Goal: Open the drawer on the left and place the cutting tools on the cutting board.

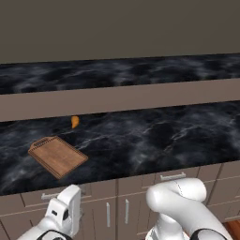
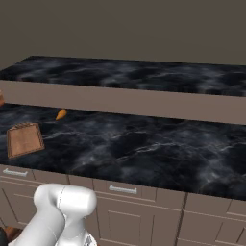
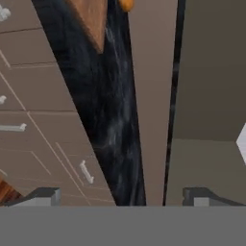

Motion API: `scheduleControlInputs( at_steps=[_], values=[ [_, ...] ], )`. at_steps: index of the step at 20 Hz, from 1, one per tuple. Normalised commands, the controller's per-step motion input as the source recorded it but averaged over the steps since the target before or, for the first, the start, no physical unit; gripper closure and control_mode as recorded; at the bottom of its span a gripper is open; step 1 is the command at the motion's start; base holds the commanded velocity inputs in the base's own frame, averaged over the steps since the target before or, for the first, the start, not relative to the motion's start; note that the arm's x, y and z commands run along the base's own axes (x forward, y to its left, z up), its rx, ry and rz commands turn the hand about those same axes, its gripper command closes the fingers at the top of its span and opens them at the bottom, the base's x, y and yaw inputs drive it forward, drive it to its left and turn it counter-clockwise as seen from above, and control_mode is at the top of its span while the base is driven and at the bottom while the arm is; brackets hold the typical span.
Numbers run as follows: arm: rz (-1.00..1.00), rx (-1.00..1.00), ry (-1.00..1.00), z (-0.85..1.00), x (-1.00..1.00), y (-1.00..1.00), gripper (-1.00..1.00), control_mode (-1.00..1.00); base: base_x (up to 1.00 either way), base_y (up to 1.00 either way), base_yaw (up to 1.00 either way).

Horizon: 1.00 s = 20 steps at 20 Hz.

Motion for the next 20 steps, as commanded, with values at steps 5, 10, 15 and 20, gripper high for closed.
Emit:
scheduleControlInputs(
  at_steps=[5, 10, 15, 20],
  values=[
    [0.07, -0.13, -0.13, -0.58, 0.0, 0.06, -1.0, -1.0, 0.0, 0.0, 0.0],
    [0.17, -0.07, -0.05, -0.53, 0.21, 0.08, -1.0, -1.0, 0.0, 0.0, 0.0],
    [0.17, -0.02, -0.01, -0.44, 0.4, 0.19, -1.0, -1.0, 0.0, 0.0, 0.0],
    [0.17, 0.0, 0.0, -0.45, 0.46, 0.26, -1.0, -1.0, 0.0, 0.0, 0.0]
  ],
)
